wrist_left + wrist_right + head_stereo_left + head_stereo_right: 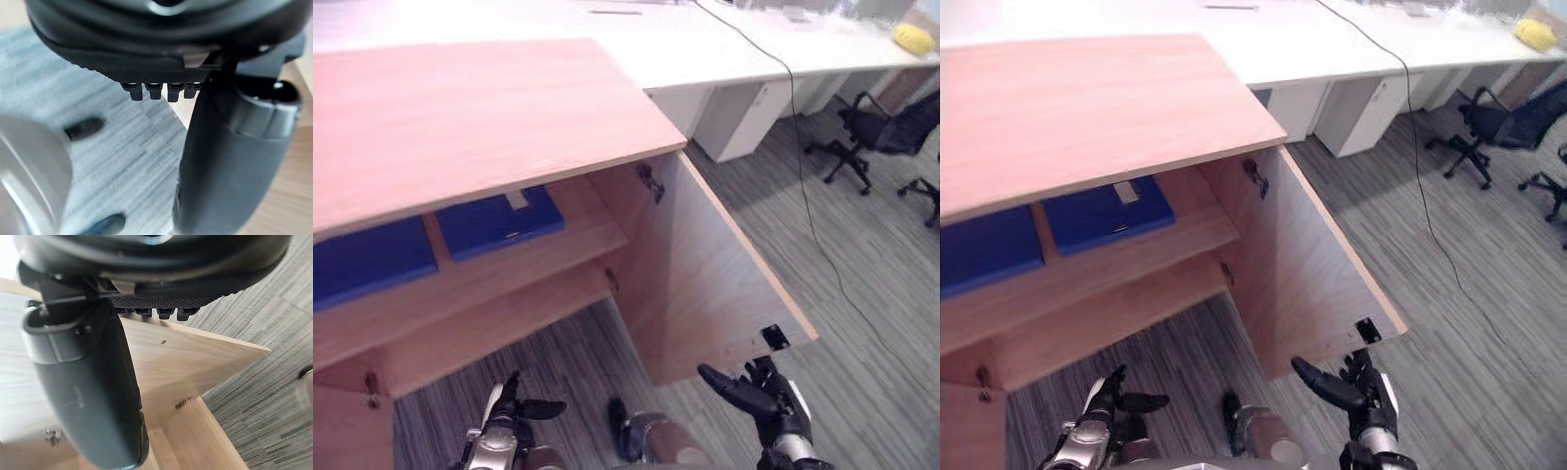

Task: Walk over to the cabinet, pick up the folder, carry it to the office cabinet, place the folder inside the office cabinet, then close the office cabinet door

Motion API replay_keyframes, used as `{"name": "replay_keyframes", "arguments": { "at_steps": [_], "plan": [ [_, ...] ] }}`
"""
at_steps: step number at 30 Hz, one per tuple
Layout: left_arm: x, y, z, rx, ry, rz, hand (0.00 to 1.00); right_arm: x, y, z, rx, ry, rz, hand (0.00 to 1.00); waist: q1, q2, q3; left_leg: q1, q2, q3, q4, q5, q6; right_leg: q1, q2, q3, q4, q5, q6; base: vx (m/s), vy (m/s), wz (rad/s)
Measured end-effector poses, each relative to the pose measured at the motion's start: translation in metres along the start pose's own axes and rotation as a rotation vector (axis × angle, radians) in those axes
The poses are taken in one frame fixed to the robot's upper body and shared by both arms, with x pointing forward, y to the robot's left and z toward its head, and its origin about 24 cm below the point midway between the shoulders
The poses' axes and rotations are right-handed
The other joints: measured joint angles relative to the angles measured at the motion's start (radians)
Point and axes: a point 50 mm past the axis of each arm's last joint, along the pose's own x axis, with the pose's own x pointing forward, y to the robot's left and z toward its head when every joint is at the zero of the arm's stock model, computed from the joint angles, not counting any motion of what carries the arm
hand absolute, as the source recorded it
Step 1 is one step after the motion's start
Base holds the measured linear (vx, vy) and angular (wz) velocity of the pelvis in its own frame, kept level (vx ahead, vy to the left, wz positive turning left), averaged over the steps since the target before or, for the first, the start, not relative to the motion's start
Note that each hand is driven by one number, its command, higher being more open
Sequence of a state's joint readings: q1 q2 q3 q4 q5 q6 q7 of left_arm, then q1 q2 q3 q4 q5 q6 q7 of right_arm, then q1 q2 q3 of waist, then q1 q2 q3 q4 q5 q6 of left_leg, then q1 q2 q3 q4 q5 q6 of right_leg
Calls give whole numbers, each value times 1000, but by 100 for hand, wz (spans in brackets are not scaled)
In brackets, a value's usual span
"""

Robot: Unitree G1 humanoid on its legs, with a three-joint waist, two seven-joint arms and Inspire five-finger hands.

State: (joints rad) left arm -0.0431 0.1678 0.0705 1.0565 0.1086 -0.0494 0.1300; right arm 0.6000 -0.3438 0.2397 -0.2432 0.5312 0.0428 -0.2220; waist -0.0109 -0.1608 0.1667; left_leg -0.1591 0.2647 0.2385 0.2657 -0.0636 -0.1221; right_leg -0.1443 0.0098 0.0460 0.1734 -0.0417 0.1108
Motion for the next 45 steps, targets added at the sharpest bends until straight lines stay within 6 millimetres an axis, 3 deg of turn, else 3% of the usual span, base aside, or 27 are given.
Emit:
{"name": "replay_keyframes", "arguments": {
  "at_steps": [1,2,3,4,5,6,7,8,9,11,12,14,17,19,24,28,32,36,42,45],
  "plan": [
    [1,0,2,3,-4,-1,100,0,7,-1,-5,-1,23,100,-5,1,2,-4,1,-12,-14,0,-2,-20,16,23,61,-7,-8,-144,-49,14],
    [3,3,12,3,-36,8,100,-1,19,-6,-8,14,66,100,-12,-52,-11,13,-56,-29,-83,13,-8,-6,-9,56,63,-53,-62,-64,-92,62],
    [5,-2,25,-7,-73,-1,100,2,28,-4,-51,4,117,100,-4,-62,-13,-44,-69,-32,28,-5,14,-22,-34,1,31,-39,-60,-129,-138,52],
    [4,-5,25,-13,-71,-6,100,3,34,-3,-72,1,156,100,-3,-60,-14,-66,-74,-30,125,-28,16,-22,-39,-14,12,-29,-48,-207,-107,-5],
    [3,-14,18,-24,-43,-18,100,3,45,-1,-119,0,238,100,-4,-26,-22,-78,-70,-18,263,-88,29,-8,-27,-52,-40,-10,1,-256,-70,-45],
    [-1,-31,16,-33,-34,-52,100,0,51,10,-166,-35,315,100,9,82,-28,-70,-9,-25,204,-158,47,-62,58,-42,84,-26,6,-208,-1,-31],
    [1,-21,21,-14,-59,-34,100,0,67,10,-169,-51,400,100,10,22,-14,-67,-58,0,181,-154,50,-93,33,59,247,-54,-45,-149,20,15],
    [2,-16,20,1,-61,-24,100,0,78,10,-162,-60,454,100,6,-42,-32,-55,-122,-1,125,-121,51,-64,-28,84,188,-128,-39,-94,-33,77],
    [3,-21,26,-4,-69,-37,100,9,90,25,-221,-131,555,100,4,-49,-26,-80,-121,2,194,-134,70,-57,-54,14,123,-122,-51,-131,-33,88],
    [0,-29,19,-17,-52,-55,100,10,107,62,-306,-328,689,100,5,-4,-31,-51,-109,17,271,-156,67,-16,-38,-27,31,-64,-35,-152,29,56],
    [-3,-32,12,-15,-40,-63,100,4,117,88,-313,-497,750,100,4,25,-32,13,-119,19,157,-202,105,-7,-22,-41,12,-39,-33,-129,73,38],
    [-3,-22,5,10,-26,-44,100,-6,131,117,-302,-697,812,100,5,-14,-40,44,-172,22,47,-139,109,1,-55,-28,-21,5,-44,-89,37,49],
    [-4,-11,-2,31,-24,-20,100,-9,134,134,-385,-829,827,100,19,-14,-45,55,-190,19,13,-111,112,27,-68,-28,-61,54,-46,6,44,16],
    [-5,-8,-7,35,-16,-14,100,1,136,137,-441,-845,807,100,21,-10,-46,53,-203,17,-11,-99,120,27,-77,-28,-83,72,-46,33,68,2],
    [-6,-10,-4,22,-32,-17,100,73,149,154,-556,-757,634,100,35,-10,-45,59,-226,6,-88,-47,134,24,-89,-32,-122,98,-45,43,20,10],
    [-9,-14,0,-23,-67,-17,100,112,145,186,-588,-746,442,100,72,22,-23,75,-239,-27,-151,-7,133,24,-94,-55,-127,100,-44,59,-7,25],
    [-10,-12,-4,-56,-62,2,100,129,126,200,-569,-728,304,100,72,33,-16,83,-251,-68,-217,40,130,23,-104,-96,-127,102,-42,13,-6,34],
    [-11,-11,-3,-98,-69,10,100,149,109,199,-585,-637,200,100,82,51,-4,84,-266,-119,-288,96,130,17,-116,-143,-127,102,-42,-33,17,43],
    [-12,-10,-1,-117,-92,15,100,155,105,198,-586,-605,177,100,84,82,21,69,-281,-166,-353,156,137,0,-129,-183,-135,102,-41,-63,18,25],
    [-12,-10,-1,-136,-90,16,100,151,101,182,-526,-589,175,100,81,88,25,57,-285,-175,-354,160,137,0,-131,-190,-147,101,-41,-52,17,13]
  ]
}}
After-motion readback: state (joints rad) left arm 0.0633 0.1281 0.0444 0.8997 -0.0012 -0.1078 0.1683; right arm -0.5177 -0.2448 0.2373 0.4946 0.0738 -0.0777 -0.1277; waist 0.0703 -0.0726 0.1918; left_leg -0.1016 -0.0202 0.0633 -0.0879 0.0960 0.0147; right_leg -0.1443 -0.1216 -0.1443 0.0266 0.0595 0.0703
